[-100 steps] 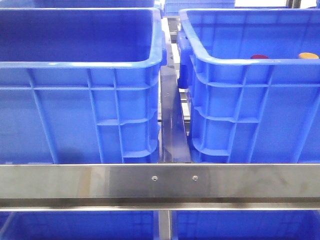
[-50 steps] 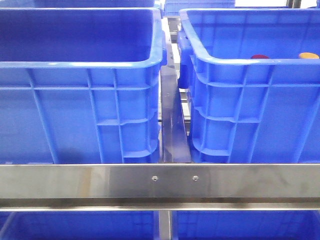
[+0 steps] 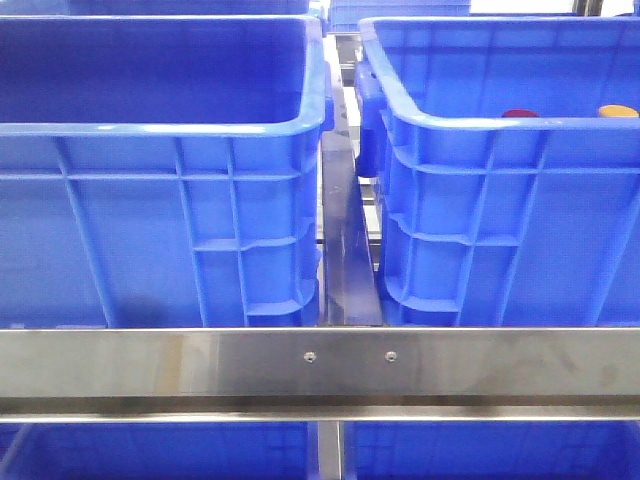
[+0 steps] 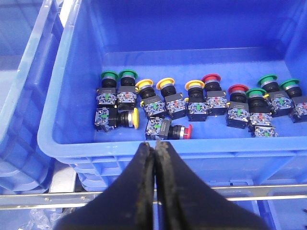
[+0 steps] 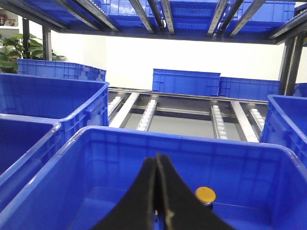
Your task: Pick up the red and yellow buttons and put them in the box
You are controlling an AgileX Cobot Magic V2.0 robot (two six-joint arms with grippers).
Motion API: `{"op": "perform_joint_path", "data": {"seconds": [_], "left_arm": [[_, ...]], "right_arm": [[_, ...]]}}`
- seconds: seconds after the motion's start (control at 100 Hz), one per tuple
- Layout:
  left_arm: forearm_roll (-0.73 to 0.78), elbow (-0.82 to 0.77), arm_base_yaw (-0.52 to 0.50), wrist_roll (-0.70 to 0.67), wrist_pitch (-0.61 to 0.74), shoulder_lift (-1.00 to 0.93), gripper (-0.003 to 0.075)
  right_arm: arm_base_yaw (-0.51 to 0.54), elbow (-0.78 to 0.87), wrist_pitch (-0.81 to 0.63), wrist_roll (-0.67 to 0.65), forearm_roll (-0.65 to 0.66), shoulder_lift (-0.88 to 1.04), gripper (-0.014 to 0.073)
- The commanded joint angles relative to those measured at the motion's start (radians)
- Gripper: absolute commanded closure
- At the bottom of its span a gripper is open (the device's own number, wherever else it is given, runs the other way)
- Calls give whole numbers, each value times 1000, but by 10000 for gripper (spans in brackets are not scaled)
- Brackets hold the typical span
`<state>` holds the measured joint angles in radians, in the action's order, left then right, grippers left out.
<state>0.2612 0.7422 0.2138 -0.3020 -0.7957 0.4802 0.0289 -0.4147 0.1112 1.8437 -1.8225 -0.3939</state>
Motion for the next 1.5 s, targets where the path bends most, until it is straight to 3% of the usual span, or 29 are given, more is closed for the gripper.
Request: {"op": "perform_joint_path", "data": {"seconds": [0.0,0.47,0.82,1.06,1.19,1.32,1.49], "left_arm": [[8,28,-4,-8,70,3,739],[8,28,-4,-8,74,3,739],[48,3,-5,-4,304,-10,739],[31,-154,-82,1,496,-127,739],[-27,-251,-129,19,511,-230,739],[-119,-351,-137,162,522,-329,739],[-130,-461,-137,164,526,-441,739]], "right_arm": [[-1,-25,32,2,-96,-6,662],[-1,-25,32,2,-96,-6,662],[-1,-25,32,2,-96,-6,662],[-1,-25,32,2,-96,-6,662],[-1,-25,32,2,-96,-6,662],[-1,-25,32,2,-96,-6,662],[-1,-25,32,2,-96,-6,662]]}}
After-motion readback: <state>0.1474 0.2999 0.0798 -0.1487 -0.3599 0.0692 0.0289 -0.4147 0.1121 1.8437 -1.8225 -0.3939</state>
